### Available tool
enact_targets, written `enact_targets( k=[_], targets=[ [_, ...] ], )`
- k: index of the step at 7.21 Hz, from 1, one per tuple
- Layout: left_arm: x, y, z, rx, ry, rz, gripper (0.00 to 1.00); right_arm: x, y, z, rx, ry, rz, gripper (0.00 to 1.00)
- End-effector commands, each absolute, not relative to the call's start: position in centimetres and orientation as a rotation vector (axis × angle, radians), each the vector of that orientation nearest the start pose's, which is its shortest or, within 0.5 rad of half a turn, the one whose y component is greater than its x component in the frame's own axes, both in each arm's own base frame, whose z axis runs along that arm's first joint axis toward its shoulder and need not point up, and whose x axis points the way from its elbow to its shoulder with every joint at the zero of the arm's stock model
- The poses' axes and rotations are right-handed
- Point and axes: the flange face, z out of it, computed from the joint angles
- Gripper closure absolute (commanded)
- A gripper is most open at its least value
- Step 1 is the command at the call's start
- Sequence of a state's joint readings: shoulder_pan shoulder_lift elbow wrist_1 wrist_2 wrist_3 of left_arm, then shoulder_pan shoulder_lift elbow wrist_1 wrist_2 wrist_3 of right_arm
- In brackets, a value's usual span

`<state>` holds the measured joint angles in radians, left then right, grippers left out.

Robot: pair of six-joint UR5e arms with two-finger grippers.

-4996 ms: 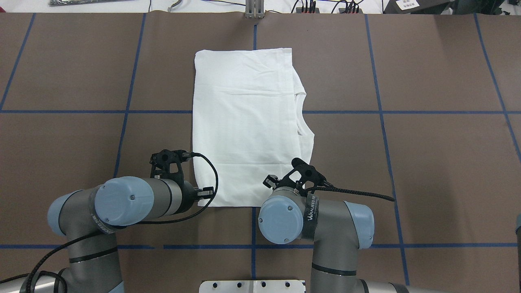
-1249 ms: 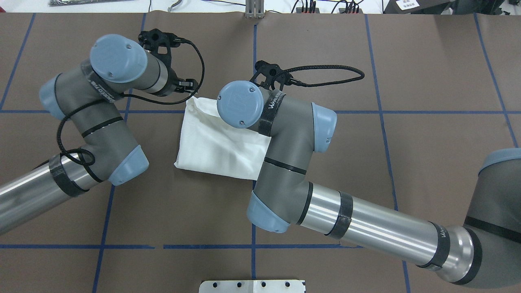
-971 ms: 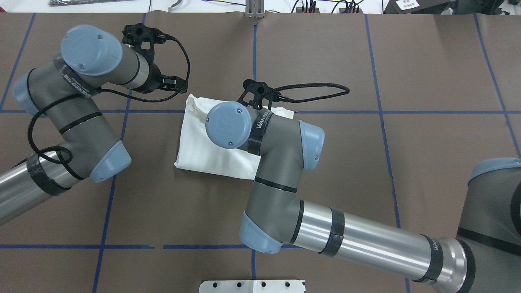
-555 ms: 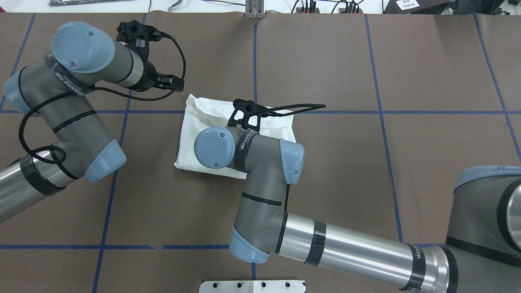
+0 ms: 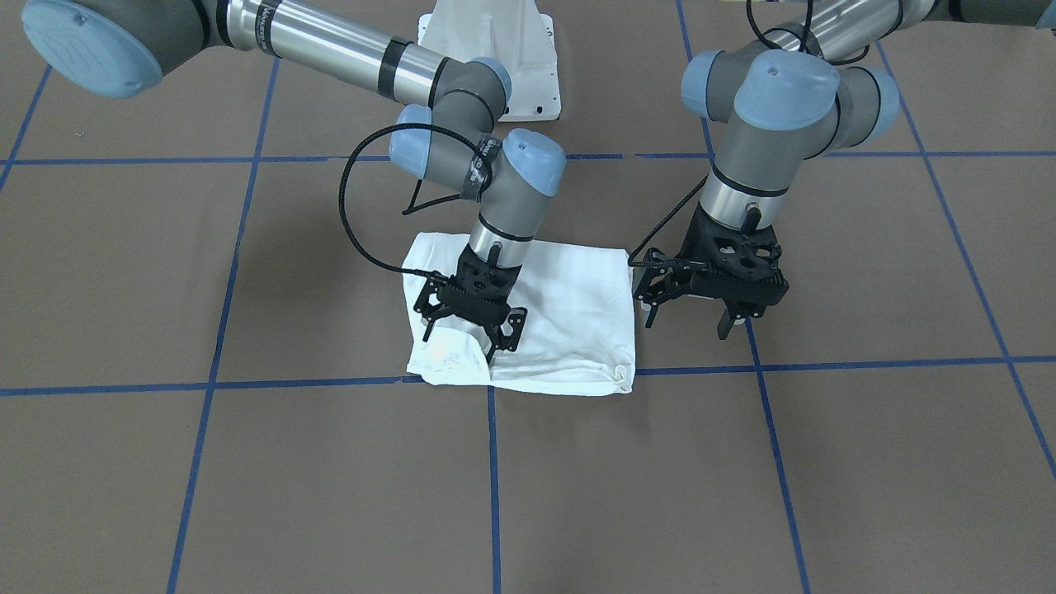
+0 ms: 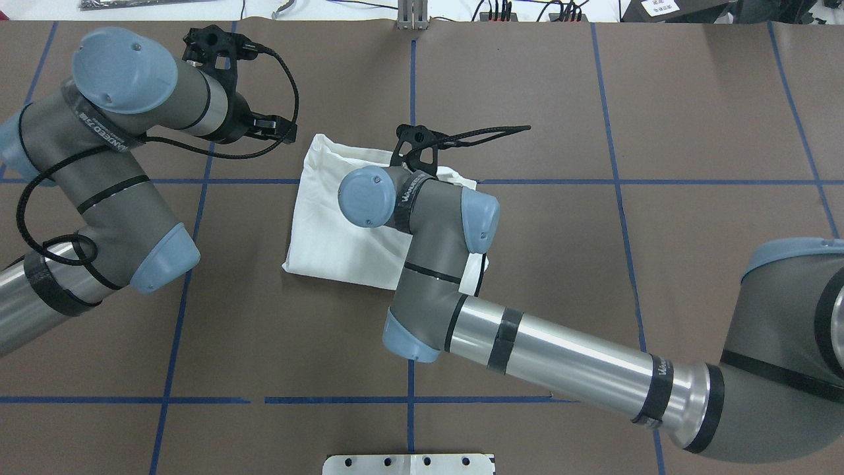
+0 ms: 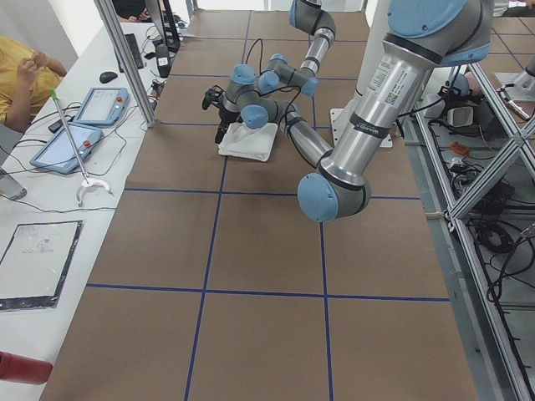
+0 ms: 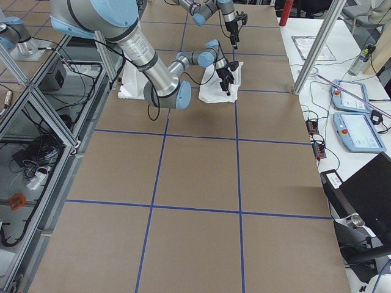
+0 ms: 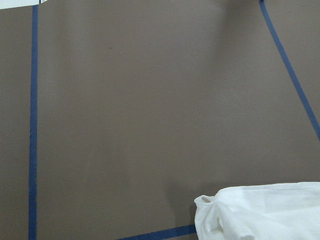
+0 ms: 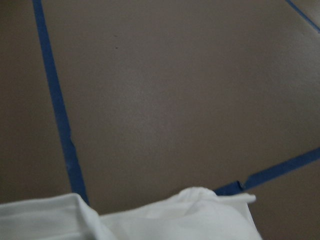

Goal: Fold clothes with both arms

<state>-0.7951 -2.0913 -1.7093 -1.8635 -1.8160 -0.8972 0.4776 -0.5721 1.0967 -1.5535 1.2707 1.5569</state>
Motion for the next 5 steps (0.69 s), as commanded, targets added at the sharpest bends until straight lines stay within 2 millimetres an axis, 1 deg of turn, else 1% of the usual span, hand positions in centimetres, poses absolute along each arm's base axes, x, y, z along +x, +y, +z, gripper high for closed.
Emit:
enact_targets(
  k=[1, 2, 3, 4, 5],
  targets=[
    [37.8, -54.2, 26.8, 0.465, 0.856, 0.000, 0.00, -62.3, -61.1, 24.5, 0.545, -0.457, 0.554, 0.00],
    [37.9, -54.1, 26.9, 0.457, 0.859, -0.007, 0.00, -61.5, -62.2, 21.4, 0.582, -0.477, 0.571, 0.00],
    [38.3, -53.9, 27.0, 0.443, 0.864, -0.024, 0.00, -61.5, -62.3, 20.6, 0.579, -0.484, 0.541, 0.00],
    [40.1, -53.3, 27.5, 0.398, 0.871, -0.061, 0.00, -61.4, -61.7, 19.7, 0.541, -0.517, 0.466, 0.00],
    [42.2, -52.6, 28.6, 0.367, 0.857, -0.052, 0.00, -60.3, -61.1, 19.3, 0.508, -0.559, 0.424, 0.00]
  ],
)
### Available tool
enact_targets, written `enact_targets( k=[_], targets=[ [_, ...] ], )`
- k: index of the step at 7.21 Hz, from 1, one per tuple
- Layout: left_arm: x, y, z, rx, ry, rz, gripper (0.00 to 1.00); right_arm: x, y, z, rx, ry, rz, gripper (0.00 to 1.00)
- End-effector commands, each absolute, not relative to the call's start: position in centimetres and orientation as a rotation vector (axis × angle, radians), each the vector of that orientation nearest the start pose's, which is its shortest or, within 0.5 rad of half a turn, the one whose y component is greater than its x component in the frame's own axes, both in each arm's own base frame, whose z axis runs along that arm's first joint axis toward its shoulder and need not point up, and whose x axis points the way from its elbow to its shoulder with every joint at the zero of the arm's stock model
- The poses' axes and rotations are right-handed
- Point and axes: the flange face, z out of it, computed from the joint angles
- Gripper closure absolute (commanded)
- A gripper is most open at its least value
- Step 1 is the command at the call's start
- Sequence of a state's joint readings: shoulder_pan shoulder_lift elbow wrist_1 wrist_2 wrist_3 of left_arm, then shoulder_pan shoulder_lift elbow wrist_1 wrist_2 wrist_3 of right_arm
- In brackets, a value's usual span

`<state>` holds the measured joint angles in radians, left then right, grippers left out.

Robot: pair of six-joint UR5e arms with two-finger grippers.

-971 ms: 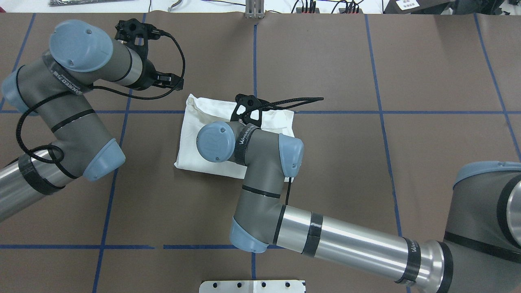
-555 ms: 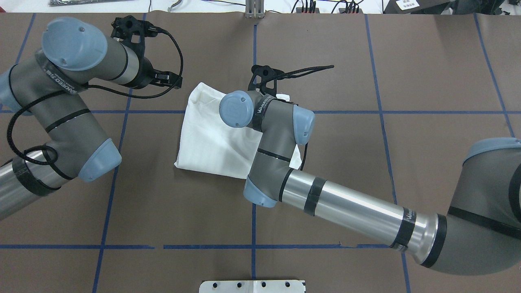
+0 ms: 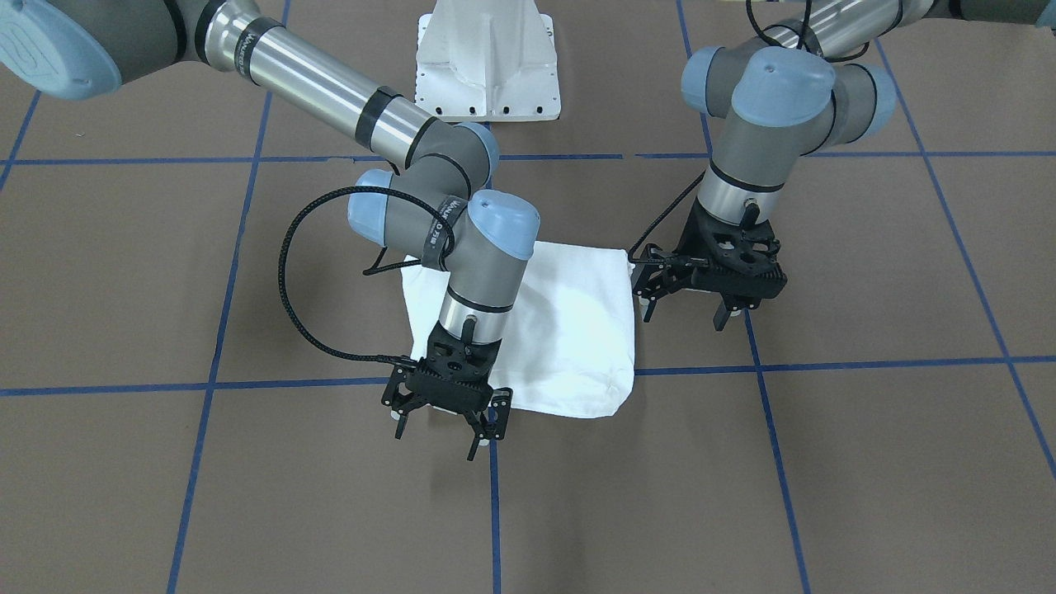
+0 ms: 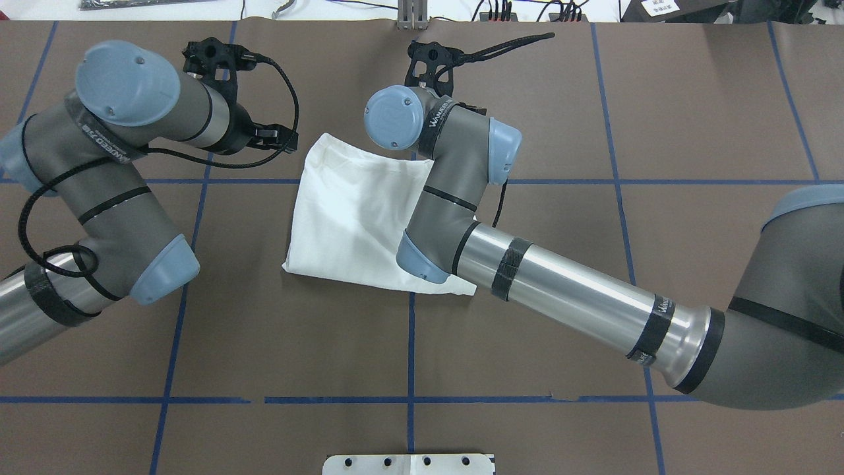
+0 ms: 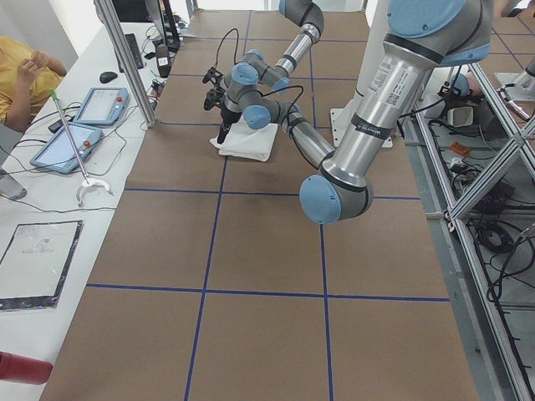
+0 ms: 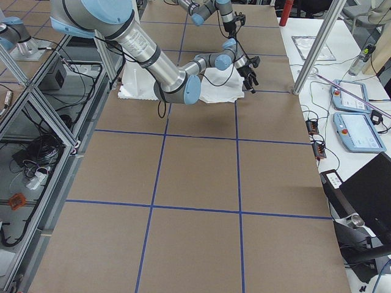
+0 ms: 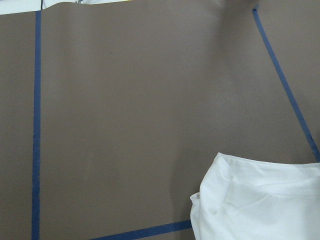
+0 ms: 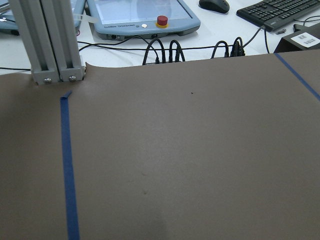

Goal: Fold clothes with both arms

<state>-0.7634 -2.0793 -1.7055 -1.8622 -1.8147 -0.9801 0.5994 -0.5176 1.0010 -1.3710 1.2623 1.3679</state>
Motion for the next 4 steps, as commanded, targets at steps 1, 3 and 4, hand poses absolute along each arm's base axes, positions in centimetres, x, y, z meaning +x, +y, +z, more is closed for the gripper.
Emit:
enact_targets(
  k=[1, 3, 4],
  targets=[
    [44.7, -53.6, 29.6, 0.319, 0.838, -0.092, 0.00, -58.6, -60.5, 20.2, 0.471, -0.592, 0.382, 0.00],
    [48.9, -58.0, 29.6, 0.322, 0.763, -0.154, 0.00, -55.6, -59.6, 22.0, 0.439, -0.629, 0.321, 0.00],
    [51.6, -60.2, 30.3, 0.299, 0.716, -0.168, 0.00, -54.6, -59.0, 22.7, 0.437, -0.640, 0.312, 0.00]
  ],
)
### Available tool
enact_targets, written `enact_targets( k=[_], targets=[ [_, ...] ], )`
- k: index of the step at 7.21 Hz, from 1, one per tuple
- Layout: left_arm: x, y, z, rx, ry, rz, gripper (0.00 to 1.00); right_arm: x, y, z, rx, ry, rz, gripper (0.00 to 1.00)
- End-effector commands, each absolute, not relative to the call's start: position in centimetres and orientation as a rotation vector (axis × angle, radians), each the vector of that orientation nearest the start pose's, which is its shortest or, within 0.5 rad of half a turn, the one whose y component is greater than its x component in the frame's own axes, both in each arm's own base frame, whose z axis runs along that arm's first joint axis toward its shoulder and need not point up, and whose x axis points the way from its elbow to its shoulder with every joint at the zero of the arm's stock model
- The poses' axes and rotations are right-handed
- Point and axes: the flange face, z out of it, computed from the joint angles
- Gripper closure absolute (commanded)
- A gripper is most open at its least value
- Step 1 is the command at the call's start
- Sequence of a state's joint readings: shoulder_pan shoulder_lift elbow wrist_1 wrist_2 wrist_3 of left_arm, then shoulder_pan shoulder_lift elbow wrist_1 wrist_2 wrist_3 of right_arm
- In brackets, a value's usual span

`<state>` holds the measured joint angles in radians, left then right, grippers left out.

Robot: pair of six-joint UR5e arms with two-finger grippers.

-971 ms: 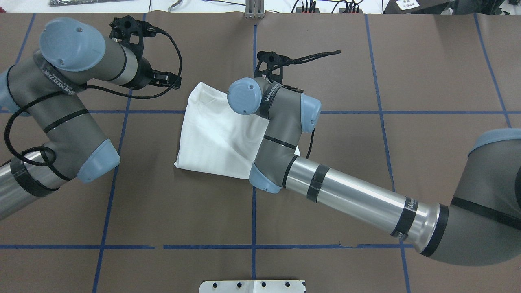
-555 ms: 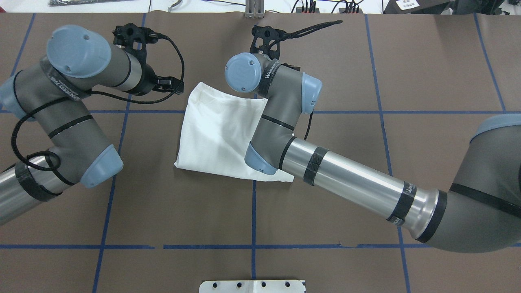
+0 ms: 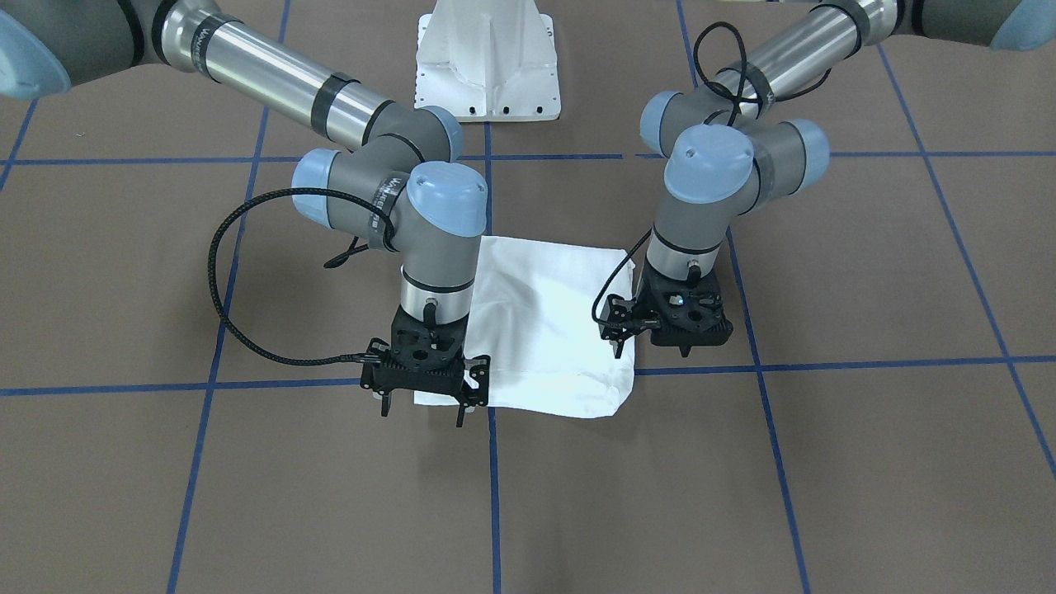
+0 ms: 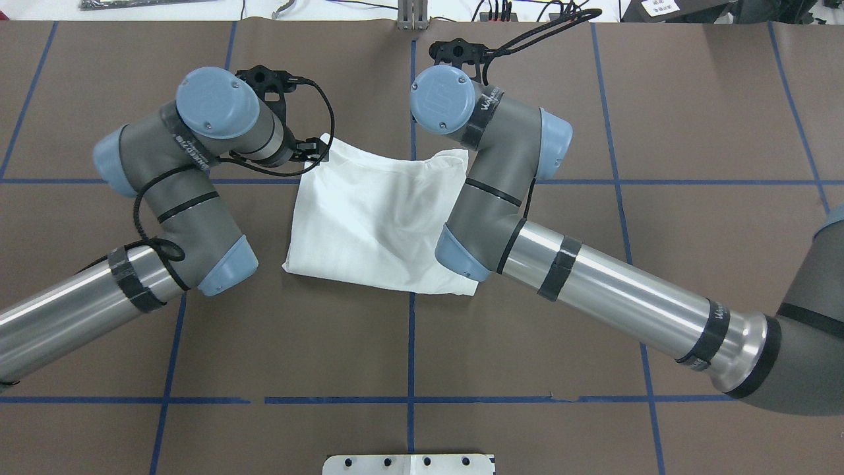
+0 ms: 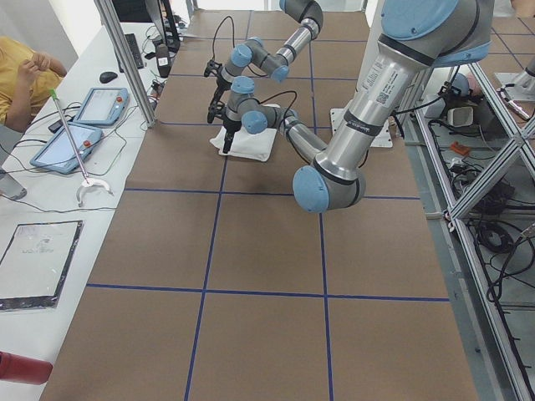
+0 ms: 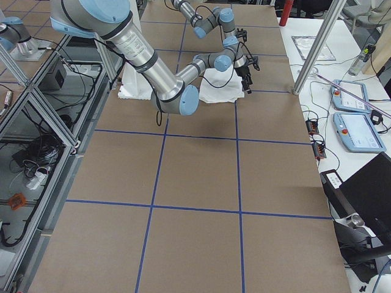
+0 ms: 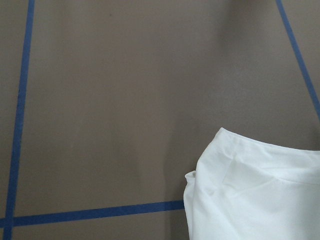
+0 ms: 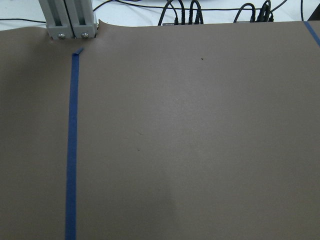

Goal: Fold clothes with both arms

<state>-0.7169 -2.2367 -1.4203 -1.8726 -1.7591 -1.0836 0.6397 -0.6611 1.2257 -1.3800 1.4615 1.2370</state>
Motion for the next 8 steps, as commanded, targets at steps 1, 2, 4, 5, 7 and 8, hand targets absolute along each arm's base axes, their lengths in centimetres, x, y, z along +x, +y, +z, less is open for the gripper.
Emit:
enact_targets(
  k=[1, 2, 4, 5, 7, 8],
  targets=[
    [53.3, -62.4, 31.1, 0.341, 0.676, -0.194, 0.00, -53.8, -58.4, 23.6, 0.441, -0.641, 0.305, 0.00],
    [53.8, -64.4, 34.3, 0.390, 0.635, -0.224, 0.00, -53.5, -58.2, 24.3, 0.439, -0.637, 0.305, 0.00],
    [46.5, -70.0, 35.5, 0.448, 0.596, -0.257, 0.00, -53.4, -58.2, 24.4, 0.432, -0.641, 0.303, 0.00],
    [43.3, -71.3, 34.2, 0.467, 0.612, -0.205, 0.00, -53.0, -58.5, 24.4, 0.413, -0.651, 0.303, 0.00],
    [37.7, -66.7, 33.5, 0.456, 0.761, -0.090, 0.00, -49.9, -60.0, 25.2, 0.356, -0.683, 0.248, 0.00],
    [34.3, -63.9, 33.4, 0.483, 0.772, -0.028, 0.00, -45.6, -60.6, 27.0, 0.327, -0.683, 0.176, 0.00]
  ],
)
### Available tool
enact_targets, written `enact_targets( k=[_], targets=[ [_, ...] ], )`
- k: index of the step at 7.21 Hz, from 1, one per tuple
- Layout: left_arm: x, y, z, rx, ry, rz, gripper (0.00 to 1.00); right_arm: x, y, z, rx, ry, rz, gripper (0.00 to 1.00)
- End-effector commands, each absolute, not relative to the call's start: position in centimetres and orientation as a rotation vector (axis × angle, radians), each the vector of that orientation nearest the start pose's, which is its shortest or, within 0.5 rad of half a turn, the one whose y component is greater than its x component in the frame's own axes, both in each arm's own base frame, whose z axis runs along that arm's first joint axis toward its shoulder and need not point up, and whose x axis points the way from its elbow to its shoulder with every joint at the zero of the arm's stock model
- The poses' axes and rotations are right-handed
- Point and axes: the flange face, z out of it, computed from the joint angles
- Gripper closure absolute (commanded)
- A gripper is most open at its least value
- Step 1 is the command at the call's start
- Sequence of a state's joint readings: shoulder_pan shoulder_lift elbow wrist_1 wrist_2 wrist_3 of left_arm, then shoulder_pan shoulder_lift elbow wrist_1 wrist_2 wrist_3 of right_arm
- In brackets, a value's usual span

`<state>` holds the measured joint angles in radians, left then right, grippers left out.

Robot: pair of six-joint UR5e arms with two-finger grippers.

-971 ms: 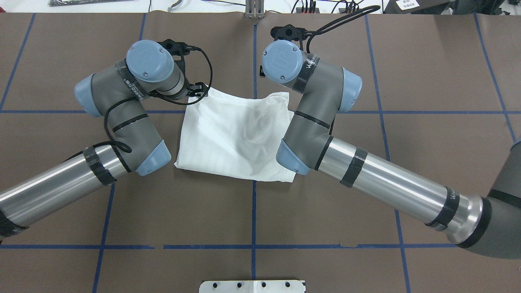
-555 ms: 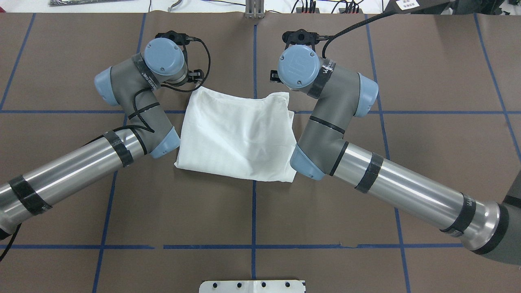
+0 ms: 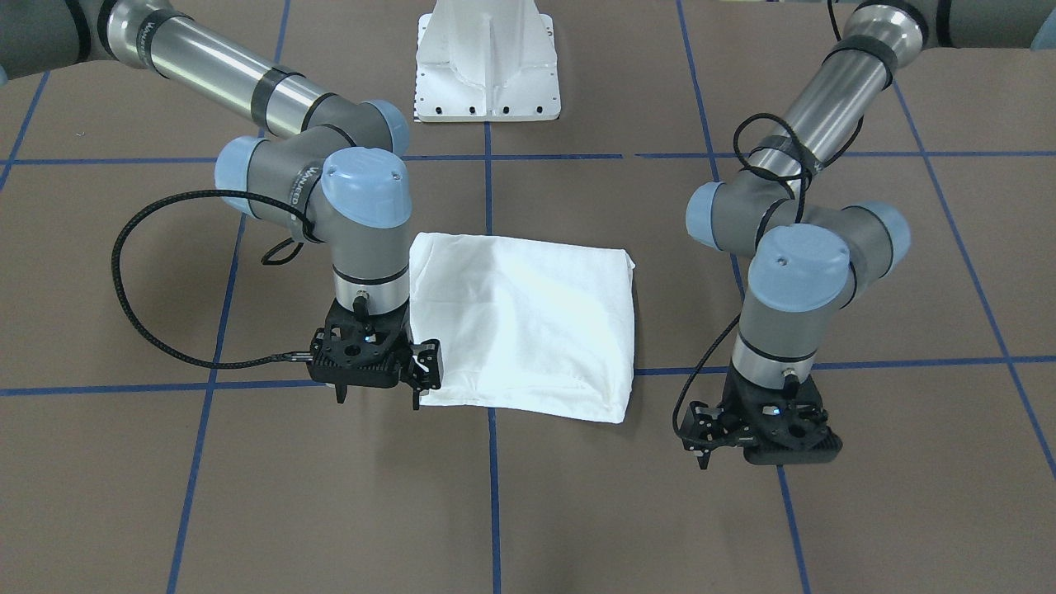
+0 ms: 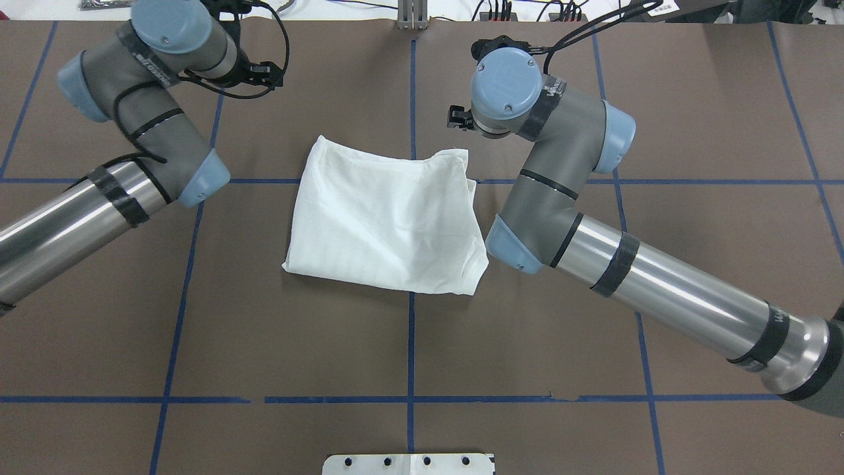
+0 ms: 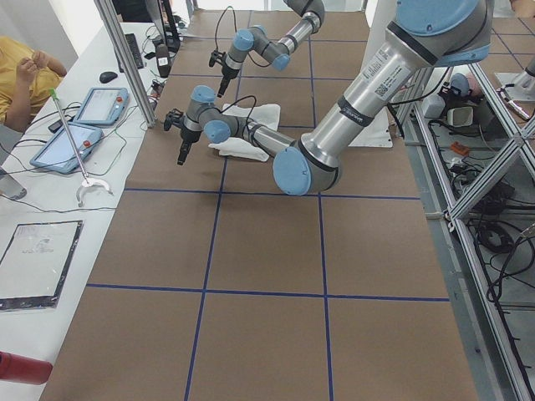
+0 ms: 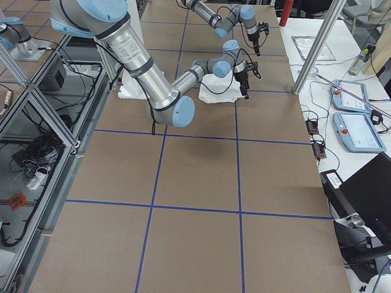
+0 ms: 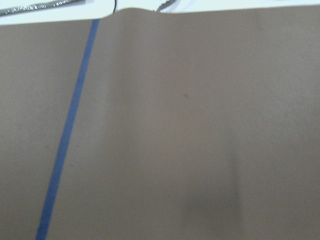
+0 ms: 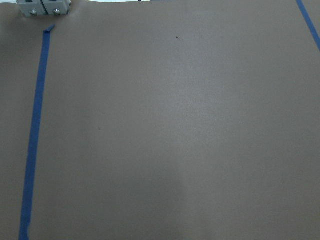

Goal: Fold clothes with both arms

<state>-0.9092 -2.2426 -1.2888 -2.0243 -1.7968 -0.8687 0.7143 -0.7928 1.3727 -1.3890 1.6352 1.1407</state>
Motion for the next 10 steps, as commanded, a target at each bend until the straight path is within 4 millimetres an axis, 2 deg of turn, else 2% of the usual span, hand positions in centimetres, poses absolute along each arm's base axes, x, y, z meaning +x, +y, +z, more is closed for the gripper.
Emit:
enact_targets(
  k=[1, 2, 3, 4, 5, 6, 7, 8, 9, 10],
  targets=[
    [30.6, -60.3, 32.5, 0.495, 0.750, 0.044, 0.00, -39.7, -60.2, 28.3, 0.301, -0.668, 0.084, 0.00],
    [25.6, -56.7, 32.2, 0.490, 0.727, 0.108, 0.00, -33.4, -58.9, 29.9, 0.281, -0.645, 0.000, 0.00],
    [20.5, -54.1, 32.5, 0.496, 0.733, 0.172, 0.00, -27.0, -57.9, 32.4, 0.253, -0.638, -0.085, 0.00],
    [15.3, -52.7, 34.4, 0.500, 0.734, 0.232, 0.00, -20.0, -57.2, 36.8, 0.226, -0.659, -0.176, 0.00],
    [9.7, -51.8, 38.1, 0.497, 0.717, 0.294, 0.00, -13.0, -56.2, 41.8, 0.212, -0.678, -0.248, 0.00],
    [3.8, -50.0, 42.5, 0.484, 0.699, 0.317, 0.00, -6.2, -54.7, 46.5, 0.209, -0.679, -0.278, 0.00],
    [-1.8, -46.4, 46.8, 0.463, 0.716, 0.276, 0.00, -0.9, -51.2, 52.4, 0.171, -0.674, -0.269, 0.00],
    [-3.0, -43.0, 51.9, 0.363, 0.726, 0.220, 0.00, 3.2, -47.2, 57.1, 0.134, -0.650, -0.244, 0.00],
    [-4.5, -42.1, 54.3, 0.332, 0.695, 0.174, 0.00, 4.8, -42.9, 61.4, 0.059, -0.651, -0.212, 0.00],
    [-7.4, -41.7, 55.6, 0.320, 0.689, 0.099, 0.00, 7.4, -40.7, 62.7, 0.048, -0.669, -0.142, 0.00]
  ],
)
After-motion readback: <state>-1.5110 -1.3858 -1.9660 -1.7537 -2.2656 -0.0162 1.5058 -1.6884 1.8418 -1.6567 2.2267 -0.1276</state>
